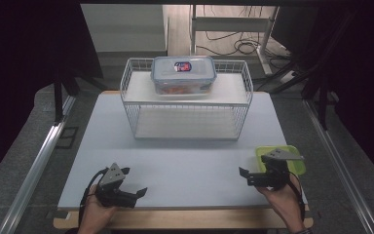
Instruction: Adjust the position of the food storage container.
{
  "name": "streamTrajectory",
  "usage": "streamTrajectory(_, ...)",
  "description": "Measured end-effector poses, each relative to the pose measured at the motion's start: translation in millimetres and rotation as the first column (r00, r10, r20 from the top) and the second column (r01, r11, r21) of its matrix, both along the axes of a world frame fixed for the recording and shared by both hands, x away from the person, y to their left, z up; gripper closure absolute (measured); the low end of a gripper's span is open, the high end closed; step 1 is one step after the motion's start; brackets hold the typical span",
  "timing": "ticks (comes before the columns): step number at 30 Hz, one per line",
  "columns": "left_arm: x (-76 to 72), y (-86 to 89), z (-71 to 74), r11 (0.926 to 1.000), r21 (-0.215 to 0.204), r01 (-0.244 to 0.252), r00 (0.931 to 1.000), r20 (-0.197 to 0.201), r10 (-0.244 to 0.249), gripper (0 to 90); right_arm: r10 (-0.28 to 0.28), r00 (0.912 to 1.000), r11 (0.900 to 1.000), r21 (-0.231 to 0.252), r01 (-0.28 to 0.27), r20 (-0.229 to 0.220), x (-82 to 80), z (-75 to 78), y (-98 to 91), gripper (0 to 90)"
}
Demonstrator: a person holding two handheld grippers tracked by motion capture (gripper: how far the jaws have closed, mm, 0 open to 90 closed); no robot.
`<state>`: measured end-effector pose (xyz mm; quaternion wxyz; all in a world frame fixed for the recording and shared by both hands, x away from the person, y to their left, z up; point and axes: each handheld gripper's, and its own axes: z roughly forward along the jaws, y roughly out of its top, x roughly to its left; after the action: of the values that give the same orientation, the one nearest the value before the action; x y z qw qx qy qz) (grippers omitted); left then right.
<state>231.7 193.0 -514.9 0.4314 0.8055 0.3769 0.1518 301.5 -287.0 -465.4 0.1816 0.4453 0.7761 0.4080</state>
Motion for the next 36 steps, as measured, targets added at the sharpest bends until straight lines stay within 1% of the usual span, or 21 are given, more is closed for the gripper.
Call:
streamTrajectory(2,0.3,0.1,-0.5,1.0,-0.001,0.001,1.0,-0.003,-0.001,5.0,-0.019,0.9998,0.9998,-0.004,0.019,-0.001,1.5,1.8,-4.9,4.4)
streamTrajectory(4,1.2,0.7,-1.8,1.0,-0.004,0.002,1.0,-0.009,-0.002,5.0,-0.062,0.9981,0.9981,0.007,0.062,0.001,5.9,6.0,-20.8,15.2)
streamTrajectory(6,2.1,1.5,-3.1,0.9999,-0.013,0.003,0.9998,-0.018,-0.003,5.2,-0.084,0.9964,0.9964,-0.005,0.084,0.003,8.7,7.9,-31.3,28.4)
streamTrajectory(8,2.4,1.7,-3.3,0.9999,-0.013,0.004,0.9998,-0.02,-0.004,5.2,-0.088,0.9961,0.996,-0.015,0.088,0.001,10.1,8.7,-36.3,32.2)
streamTrajectory(9,2.6,1.7,-3.6,0.9999,-0.013,0.003,0.9998,-0.022,-0.004,5.3,-0.107,0.9943,0.994,-0.026,0.107,0.004,11.6,9.2,-41.3,36.6)
streamTrajectory(10,2.8,1.3,-4.1,0.9999,-0.012,0.005,0.9997,-0.023,-0.006,5.4,-0.117,0.9931,0.9929,-0.021,0.117,0.008,14.7,10.9,-53.0,48.1)
streamTrajectory(11,2.8,1.3,-4.1,0.9999,-0.012,0.005,0.9997,-0.023,-0.006,5.5,-0.117,0.9931,0.9929,-0.021,0.117,0.008,14.7,10.9,-53.0,48.1)
streamTrajectory(12,2.9,1.0,-4.2,0.9999,-0.01,0.006,0.9997,-0.023,-0.006,5.5,-0.146,0.9891,0.9884,-0.039,0.147,0.015,17.6,13.0,-64.0,58.8)
streamTrajectory(13,2.7,0.4,-4.2,0.9999,-0.008,0.007,0.9997,-0.022,-0.007,5.5,-0.157,0.9876,0.9866,-0.044,0.157,0.012,19.1,13.8,-69.6,63.2)
streamTrajectory(14,2.7,0.4,-4.2,0.9999,-0.008,0.007,0.9997,-0.022,-0.007,5.5,-0.157,0.9876,0.9866,-0.044,0.157,0.012,19.1,13.8,-69.6,63.2)
streamTrajectory(15,2.8,0.0,-4.2,1.0,-0.004,0.008,0.9998,-0.019,-0.008,5.5,-0.186,0.9824,0.9806,-0.06,0.187,0.011,22.2,13.8,-81.3,72.1)
streamTrajectory(16,2.8,0.0,-4.2,1.0,-0.004,0.008,0.9998,-0.019,-0.008,5.5,-0.186,0.9824,0.9806,-0.06,0.187,0.011,22.2,13.8,-81.3,72.1)
streamTrajectory(17,3.0,0.0,-4.2,1.0,-0.002,0.008,0.9998,-0.019,-0.008,5.5,-0.21,0.9776,0.9753,-0.067,0.211,0.009,25.0,13.2,-92.8,78.9)
streamTrajectory(19,3.7,0.1,-4.8,0.9999,-0.011,0.011,0.9996,-0.025,-0.011,5.5,-0.24,0.9707,0.9682,-0.07,0.24,0.012,27.4,12.3,-103.1,85.3)
streamTrajectory(20,3.7,0.1,-4.8,0.9999,-0.011,0.011,0.9996,-0.025,-0.011,5.5,-0.24,0.9707,0.9682,-0.07,0.24,0.012,27.4,12.3,-103.1,85.3)
streamTrajectory(21,4.0,0.3,-5.2,0.9998,-0.013,0.011,0.9996,-0.027,-0.012,5.5,-0.261,0.9652,0.9629,-0.066,0.261,0.011,29.7,11.3,-111.9,88.8)
streamTrajectory(26,4.3,0.7,-5.4,0.9998,-0.017,0.011,0.9995,-0.028,-0.011,5.5,-0.323,0.946,0.9419,-0.088,0.324,0.033,35.2,10.2,-127.2,89.1)
streamTrajectory(27,4.3,0.7,-5.4,0.9998,-0.017,0.011,0.9995,-0.028,-0.011,5.5,-0.323,0.946,0.9419,-0.088,0.324,0.033,35.2,10.2,-127.2,89.1)
streamTrajectory(28,4.5,0.7,-5.8,0.9998,-0.016,0.011,0.9995,-0.029,-0.011,5.5,-0.35,0.9367,0.9337,-0.075,0.35,0.02,38.2,8.7,-134.2,89.1)
streamTrajectory(31,4.8,0.8,-6.2,0.9998,-0.018,0.012,0.9994,-0.032,-0.012,5.5,-0.379,0.9253,0.9212,-0.093,0.378,0.004,42.8,2.5,-143.4,89.1)
streamTrajectory(36,5.7,1.3,-7.2,0.9992,-0.036,0.016,0.999,-0.041,-0.018,5.3,-0.402,0.9152,0.9099,-0.125,0.396,-0.03,48.3,-10.7,-152.4,89.1)
